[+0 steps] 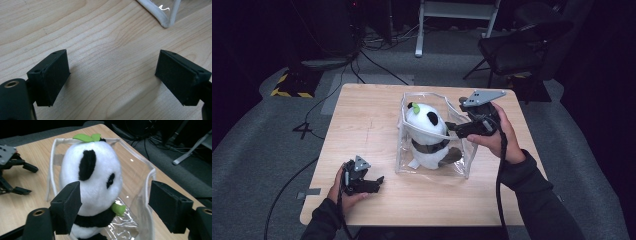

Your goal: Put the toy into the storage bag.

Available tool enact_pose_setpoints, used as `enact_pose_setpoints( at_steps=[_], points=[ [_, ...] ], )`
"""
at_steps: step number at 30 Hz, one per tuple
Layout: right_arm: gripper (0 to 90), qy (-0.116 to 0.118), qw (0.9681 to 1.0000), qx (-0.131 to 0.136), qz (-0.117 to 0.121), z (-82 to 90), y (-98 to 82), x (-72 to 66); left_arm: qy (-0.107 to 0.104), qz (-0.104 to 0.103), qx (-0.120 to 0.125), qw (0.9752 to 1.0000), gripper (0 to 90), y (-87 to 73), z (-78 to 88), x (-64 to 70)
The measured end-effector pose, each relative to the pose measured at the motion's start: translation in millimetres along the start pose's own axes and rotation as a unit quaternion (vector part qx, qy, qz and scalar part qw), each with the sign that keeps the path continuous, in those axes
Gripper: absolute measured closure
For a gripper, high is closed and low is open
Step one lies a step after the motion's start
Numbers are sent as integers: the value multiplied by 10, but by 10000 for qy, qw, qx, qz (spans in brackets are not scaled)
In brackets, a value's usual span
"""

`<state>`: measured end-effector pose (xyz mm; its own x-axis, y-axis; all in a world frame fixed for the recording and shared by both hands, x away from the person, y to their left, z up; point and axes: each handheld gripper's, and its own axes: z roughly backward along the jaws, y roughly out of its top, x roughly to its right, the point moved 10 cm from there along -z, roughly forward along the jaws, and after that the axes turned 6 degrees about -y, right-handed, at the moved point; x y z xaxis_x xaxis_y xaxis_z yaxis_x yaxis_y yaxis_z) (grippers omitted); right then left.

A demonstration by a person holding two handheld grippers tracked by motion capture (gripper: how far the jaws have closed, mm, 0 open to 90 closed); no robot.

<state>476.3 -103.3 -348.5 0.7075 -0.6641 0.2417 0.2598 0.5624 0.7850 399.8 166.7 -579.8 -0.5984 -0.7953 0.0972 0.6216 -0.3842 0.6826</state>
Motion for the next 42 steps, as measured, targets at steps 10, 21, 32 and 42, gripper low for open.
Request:
enact_pose_setpoints(
  at_steps=[10, 21, 32, 42],
  points=[
    [232, -89, 9998, 141, -143, 90, -41, 113, -1, -1, 0, 10000, 120, 0, 0, 0],
    [227, -250, 9994, 237, -104, 163, -99, 191, -1, -3, 1, 10000, 120, 1, 0, 0],
    [229, -397, 9988, 214, -207, 236, -167, 325, 3, -9, 0, 10000, 118, 3, -3, -2],
    [229, -545, 9978, 193, -339, 297, -267, 460, 3, -10, 0, 10000, 118, 4, -3, -2]
  ],
)
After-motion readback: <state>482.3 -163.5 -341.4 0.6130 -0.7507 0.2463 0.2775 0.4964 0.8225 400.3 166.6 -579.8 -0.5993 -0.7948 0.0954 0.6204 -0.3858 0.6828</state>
